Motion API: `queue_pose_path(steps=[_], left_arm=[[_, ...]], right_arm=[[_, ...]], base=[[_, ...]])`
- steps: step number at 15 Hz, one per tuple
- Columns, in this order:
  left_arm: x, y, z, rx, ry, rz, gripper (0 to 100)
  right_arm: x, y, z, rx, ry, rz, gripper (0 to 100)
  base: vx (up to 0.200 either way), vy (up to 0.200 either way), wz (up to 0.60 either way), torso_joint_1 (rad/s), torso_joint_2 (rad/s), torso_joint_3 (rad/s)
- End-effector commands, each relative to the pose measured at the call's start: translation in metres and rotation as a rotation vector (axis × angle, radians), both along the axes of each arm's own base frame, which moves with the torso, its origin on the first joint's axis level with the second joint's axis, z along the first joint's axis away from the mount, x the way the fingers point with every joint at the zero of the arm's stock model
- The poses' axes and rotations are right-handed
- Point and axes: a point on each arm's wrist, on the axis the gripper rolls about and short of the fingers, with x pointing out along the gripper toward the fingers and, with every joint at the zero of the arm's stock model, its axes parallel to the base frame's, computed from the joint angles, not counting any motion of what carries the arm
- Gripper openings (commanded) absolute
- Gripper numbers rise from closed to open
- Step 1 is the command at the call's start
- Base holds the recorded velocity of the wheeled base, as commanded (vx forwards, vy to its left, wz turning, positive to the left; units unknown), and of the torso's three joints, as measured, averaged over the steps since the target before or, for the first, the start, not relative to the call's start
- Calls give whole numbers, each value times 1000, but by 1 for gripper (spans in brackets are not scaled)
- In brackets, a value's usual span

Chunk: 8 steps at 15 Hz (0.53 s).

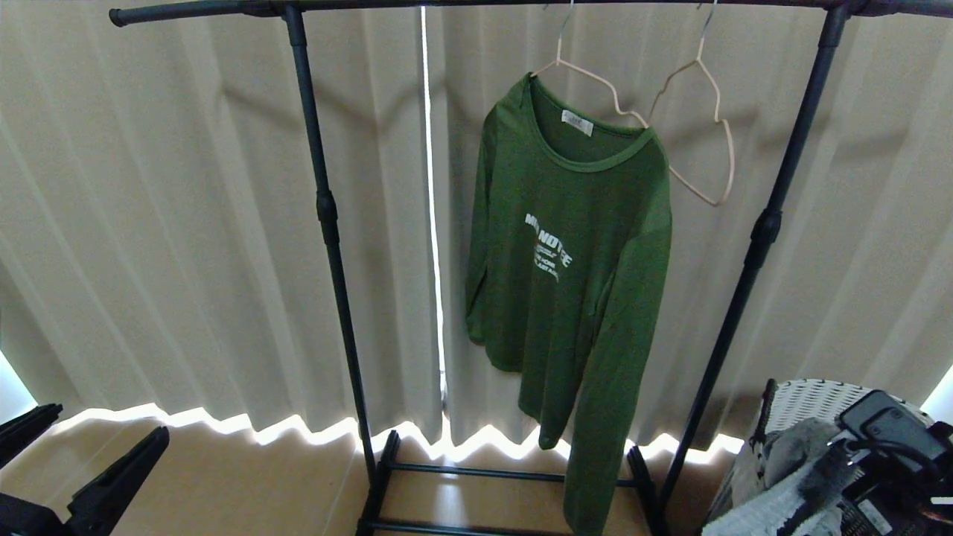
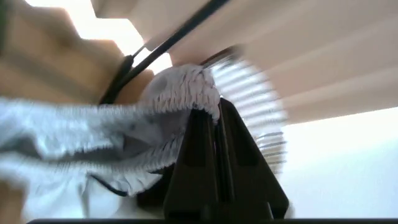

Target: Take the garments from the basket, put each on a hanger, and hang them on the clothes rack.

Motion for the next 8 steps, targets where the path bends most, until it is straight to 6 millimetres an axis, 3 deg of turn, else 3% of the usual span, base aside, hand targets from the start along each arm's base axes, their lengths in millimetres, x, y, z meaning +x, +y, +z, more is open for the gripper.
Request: queue_pose_path(steps=[1, 6, 8], left_arm=[[0, 0, 0, 0, -2, 0, 100], [-2, 0, 2, -2, -17, 3, 100], [-2, 0, 1, 0, -16, 3, 100]], right_arm=[[-7, -5, 31, 4, -189, -39, 0], [-14, -10, 63, 42, -252, -87, 0], [-22, -9, 79, 139, -206, -118, 0]], base=[[0, 0, 0, 0, 0, 0], [0, 0, 0, 0, 0, 0], [0, 0, 0, 0, 0, 0]])
